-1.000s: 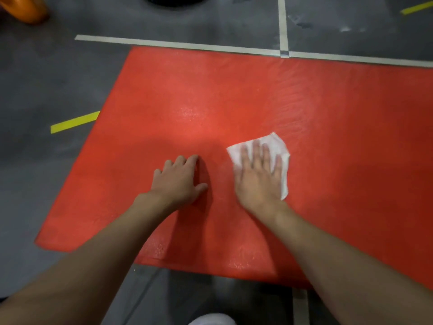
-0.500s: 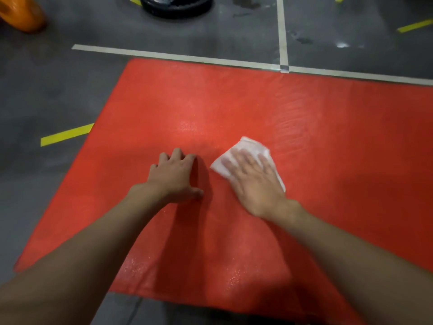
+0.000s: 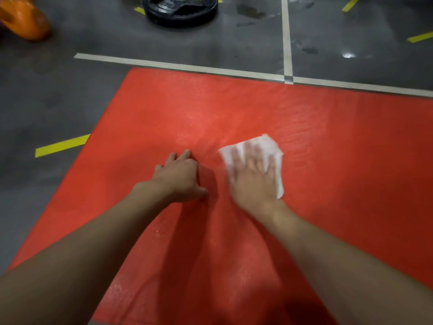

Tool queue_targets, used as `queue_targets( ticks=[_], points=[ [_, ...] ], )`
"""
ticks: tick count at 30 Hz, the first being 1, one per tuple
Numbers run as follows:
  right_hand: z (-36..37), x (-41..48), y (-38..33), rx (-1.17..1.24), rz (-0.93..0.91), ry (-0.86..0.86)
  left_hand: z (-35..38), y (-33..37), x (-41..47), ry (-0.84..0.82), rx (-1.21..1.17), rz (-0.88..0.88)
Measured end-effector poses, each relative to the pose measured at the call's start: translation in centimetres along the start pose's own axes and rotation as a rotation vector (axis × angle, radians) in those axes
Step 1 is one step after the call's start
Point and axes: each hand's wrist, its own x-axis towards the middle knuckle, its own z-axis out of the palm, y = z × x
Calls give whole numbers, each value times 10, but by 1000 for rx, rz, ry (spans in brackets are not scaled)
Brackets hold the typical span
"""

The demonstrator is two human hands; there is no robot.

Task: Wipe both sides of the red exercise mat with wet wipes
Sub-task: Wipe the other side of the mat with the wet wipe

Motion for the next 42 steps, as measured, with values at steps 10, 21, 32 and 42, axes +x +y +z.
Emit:
queue_targets(
  ticks=[10,21,32,42],
  points=[
    [0,22,6,-22,-101,27,-28,10,22,126,8,-124],
    [-1,52,21,-44,-280,-3,-16,16,51,75,57,-36],
    [-8,98,45,-13,-310,21,-49,-6,93,78,57,-109],
    [-16,137,45,3,-238,4,-82,-24,151,63,11,-95]
  ],
)
